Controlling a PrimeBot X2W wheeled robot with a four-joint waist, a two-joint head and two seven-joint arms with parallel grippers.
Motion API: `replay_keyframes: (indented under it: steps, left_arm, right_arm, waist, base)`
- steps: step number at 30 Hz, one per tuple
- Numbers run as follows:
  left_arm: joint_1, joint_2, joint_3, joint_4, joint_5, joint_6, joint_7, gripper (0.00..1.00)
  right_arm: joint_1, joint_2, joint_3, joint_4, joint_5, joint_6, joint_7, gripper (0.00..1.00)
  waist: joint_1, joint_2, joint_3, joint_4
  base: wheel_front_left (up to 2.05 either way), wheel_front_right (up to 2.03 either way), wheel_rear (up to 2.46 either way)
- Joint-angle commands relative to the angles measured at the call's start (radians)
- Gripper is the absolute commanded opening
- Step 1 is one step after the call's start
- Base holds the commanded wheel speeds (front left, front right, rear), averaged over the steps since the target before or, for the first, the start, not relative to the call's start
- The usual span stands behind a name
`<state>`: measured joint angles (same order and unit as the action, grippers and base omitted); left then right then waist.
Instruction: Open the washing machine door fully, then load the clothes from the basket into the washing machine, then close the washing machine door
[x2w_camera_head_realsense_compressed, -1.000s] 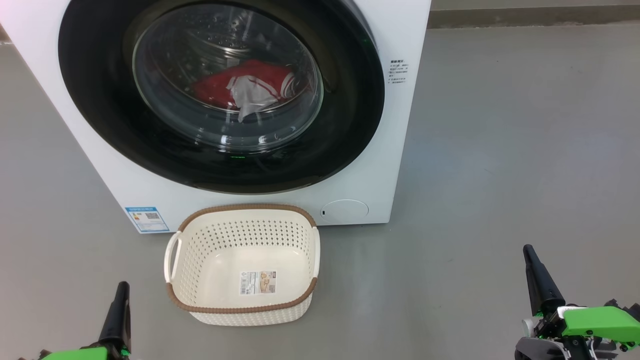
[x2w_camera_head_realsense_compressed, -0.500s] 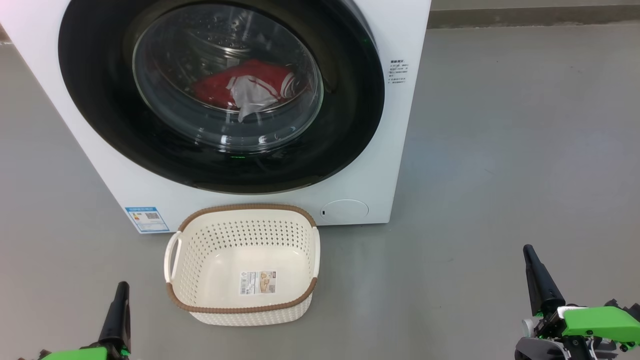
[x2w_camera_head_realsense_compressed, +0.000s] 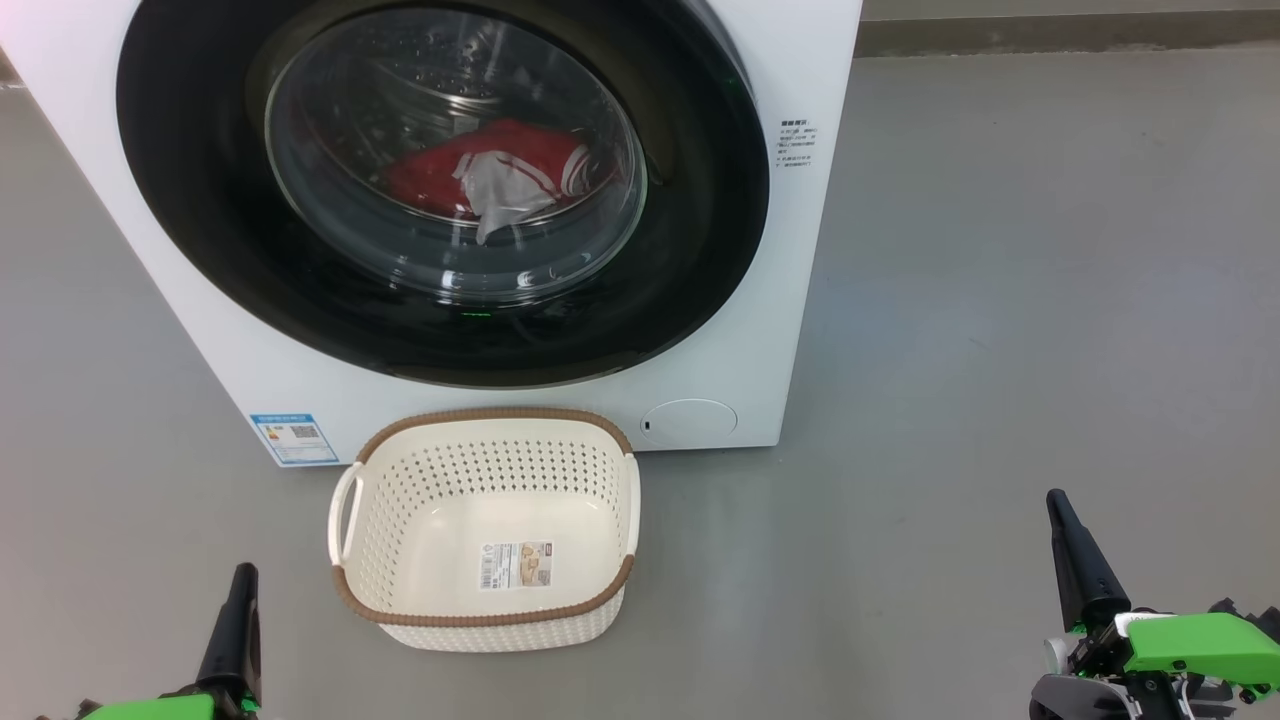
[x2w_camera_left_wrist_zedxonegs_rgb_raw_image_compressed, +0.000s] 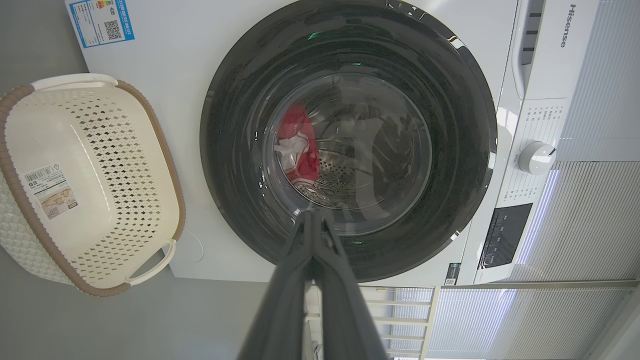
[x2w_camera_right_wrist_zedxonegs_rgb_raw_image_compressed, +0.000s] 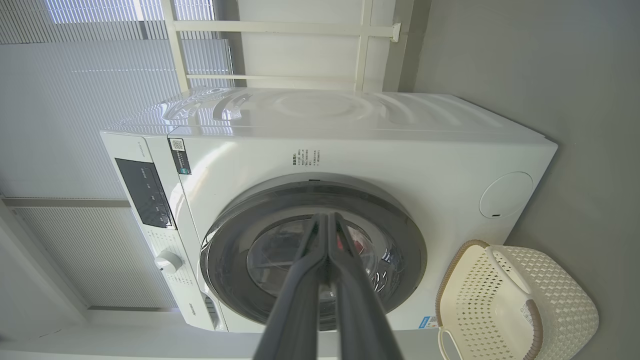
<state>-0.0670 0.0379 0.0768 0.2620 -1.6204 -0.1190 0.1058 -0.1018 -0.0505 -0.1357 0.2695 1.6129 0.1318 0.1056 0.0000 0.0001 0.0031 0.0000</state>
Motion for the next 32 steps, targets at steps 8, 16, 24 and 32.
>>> replay_keyframes:
  steps: [8, 16, 24, 32]
  left_arm:
    - [-0.041, 0.015, 0.035, -0.017, 0.01, -0.012, 0.006, 0.0]
    - [-0.041, 0.014, 0.035, -0.017, 0.01, -0.012, 0.006, 0.0]
    - [-0.041, 0.014, 0.036, -0.017, 0.011, -0.012, 0.006, 0.0]
    - [-0.041, 0.014, 0.036, -0.017, 0.011, -0.012, 0.007, 0.0]
  right_arm:
    - [-0.006, -0.001, 0.022, -0.025, -0.004, -0.001, 0.008, 0.0]
    - [-0.006, 0.0, 0.022, -0.025, -0.004, -0.001, 0.008, 0.0]
    - [-0.006, 0.0, 0.022, -0.025, -0.005, -0.001, 0.008, 0.0]
    - [-0.006, 0.0, 0.022, -0.025, -0.005, -0.001, 0.008, 0.0]
  waist:
    - [0.0, -0.0001, 0.0, 0.0]
    - [0.0, -0.0001, 0.0, 0.0]
    - [0.0, -0.0001, 0.0, 0.0]
    - [0.0, -0.0001, 0.0, 0.0]
  base:
    - [0.0, 0.0, 0.0]
    - [0.0, 0.0, 0.0]
    - [0.0, 0.0, 0.0]
    - [0.0, 0.0, 0.0]
